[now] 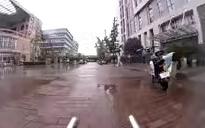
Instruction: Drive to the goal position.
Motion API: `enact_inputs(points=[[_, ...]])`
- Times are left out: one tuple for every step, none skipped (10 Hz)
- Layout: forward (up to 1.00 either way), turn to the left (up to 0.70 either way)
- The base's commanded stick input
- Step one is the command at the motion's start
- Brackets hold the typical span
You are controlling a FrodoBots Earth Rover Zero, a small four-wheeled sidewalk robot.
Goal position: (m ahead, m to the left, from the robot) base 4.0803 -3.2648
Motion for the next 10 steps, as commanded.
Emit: enact_inputs(points=[[0.70,0.00],[0.70,0.00],[0.70,0.00],[0.70,0.00],[0.70,0.00],[0.70,-0.09],[0.70,-0.13],[0.70,-0.14],[0.70,-0.14],[0.70,-0.14]])
